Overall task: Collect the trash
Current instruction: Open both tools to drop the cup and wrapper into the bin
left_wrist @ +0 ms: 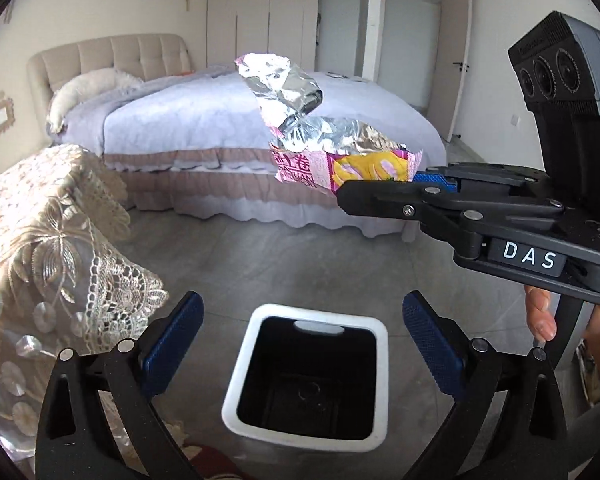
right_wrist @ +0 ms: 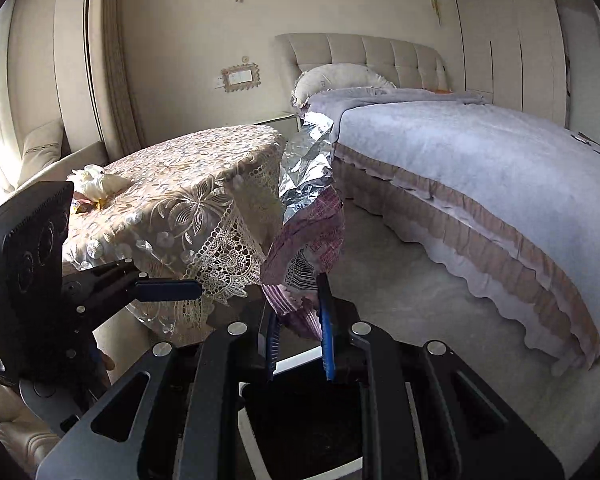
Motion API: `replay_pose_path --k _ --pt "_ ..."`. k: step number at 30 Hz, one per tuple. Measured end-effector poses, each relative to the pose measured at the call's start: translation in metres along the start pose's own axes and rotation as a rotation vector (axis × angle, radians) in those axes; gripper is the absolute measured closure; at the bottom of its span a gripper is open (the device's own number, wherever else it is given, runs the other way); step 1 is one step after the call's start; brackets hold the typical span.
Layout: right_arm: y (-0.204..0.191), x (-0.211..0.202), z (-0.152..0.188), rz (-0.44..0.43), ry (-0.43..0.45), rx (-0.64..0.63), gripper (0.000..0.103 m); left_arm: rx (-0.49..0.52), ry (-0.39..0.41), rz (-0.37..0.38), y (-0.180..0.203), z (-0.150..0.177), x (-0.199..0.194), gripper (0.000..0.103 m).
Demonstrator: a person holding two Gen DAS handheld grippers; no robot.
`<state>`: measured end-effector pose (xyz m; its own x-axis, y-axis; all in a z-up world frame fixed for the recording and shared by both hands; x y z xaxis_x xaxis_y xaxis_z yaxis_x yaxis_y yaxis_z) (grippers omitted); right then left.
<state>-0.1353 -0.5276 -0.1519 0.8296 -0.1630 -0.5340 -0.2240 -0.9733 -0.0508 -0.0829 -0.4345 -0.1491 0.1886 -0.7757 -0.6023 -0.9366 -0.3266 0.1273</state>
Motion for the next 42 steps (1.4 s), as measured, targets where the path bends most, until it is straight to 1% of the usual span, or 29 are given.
replay_pose_path --k 3,4,8,10,13,17,20,21,22,23,26,28,32,35,38,42 --pt "-0.002 0.006 0.010 -0.016 -0.028 0.003 0.084 -0.055 0.027 -0.024 -0.014 -0.003 -0.009 0.005" --pt "-0.002 0.008 0.014 -0.020 -0.036 0.008 0.084 -0.076 0.031 -0.029 -0.023 -0.005 -0.006 0.005" --pt "-0.003 0.025 0.035 -0.041 -0.094 0.030 0.084 -0.145 0.042 -0.032 -0.036 -0.006 -0.004 0.005" --pt "-0.005 0.033 0.047 -0.043 -0.112 0.020 0.084 -0.154 0.041 -0.040 -0.043 -0.004 0.006 0.005" --pt "-0.009 0.047 0.065 -0.034 -0.146 -0.015 0.084 -0.152 0.015 -0.055 -0.043 0.003 0.006 0.005" --pt "-0.012 0.064 0.087 -0.047 -0.194 -0.031 0.084 -0.168 -0.004 -0.061 -0.045 0.008 0.009 0.005" --pt "-0.017 0.068 0.096 -0.042 -0.199 -0.072 0.084 -0.177 -0.010 -0.072 -0.048 0.007 0.008 0.005" --pt "-0.018 0.071 0.099 -0.036 -0.205 -0.090 0.068 -0.179 -0.010 -0.074 -0.050 0.006 0.008 0.005" --pt "-0.019 0.074 0.102 -0.027 -0.226 -0.103 0.045 -0.180 -0.007 -0.076 -0.052 0.006 0.010 0.005" --pt "-0.019 0.075 0.104 0.003 -0.223 -0.117 0.003 -0.179 -0.004 -0.078 -0.051 0.006 0.008 0.005" --pt "-0.019 0.076 0.104 0.067 -0.214 -0.157 0.004 -0.169 0.008 -0.086 -0.051 0.005 0.003 0.005" --pt "-0.017 0.074 0.098 0.099 -0.191 -0.148 0.004 -0.167 0.017 -0.091 -0.050 0.005 -0.003 0.005" --pt "-0.019 0.062 0.069 0.087 -0.100 -0.112 0.004 -0.171 0.049 -0.120 -0.054 0.003 -0.021 0.005" --pt "-0.031 0.049 0.038 0.050 -0.007 -0.113 0.004 -0.182 0.093 -0.160 -0.061 0.001 -0.045 0.005" --pt "-0.049 0.036 0.009 0.001 0.083 -0.120 0.004 -0.186 0.139 -0.232 -0.071 0.000 -0.074 0.005" --pt "-0.079 0.028 -0.024 -0.063 0.186 -0.134 0.004 -0.178 0.180 -0.363 -0.087 0.002 -0.115 0.005"
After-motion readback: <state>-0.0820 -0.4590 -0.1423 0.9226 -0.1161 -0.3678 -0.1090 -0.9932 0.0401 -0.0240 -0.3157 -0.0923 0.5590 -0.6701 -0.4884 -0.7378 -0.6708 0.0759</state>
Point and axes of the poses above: each gripper's, at about its wrist camera, not at the fingertips, and x roughly the way its jaws point, y to its right, z to its underside, the point moved 3 cm from there along x, roughly the way its jaws point, and after that the axes turned 9 degrees about z, right-handed, at the moved point
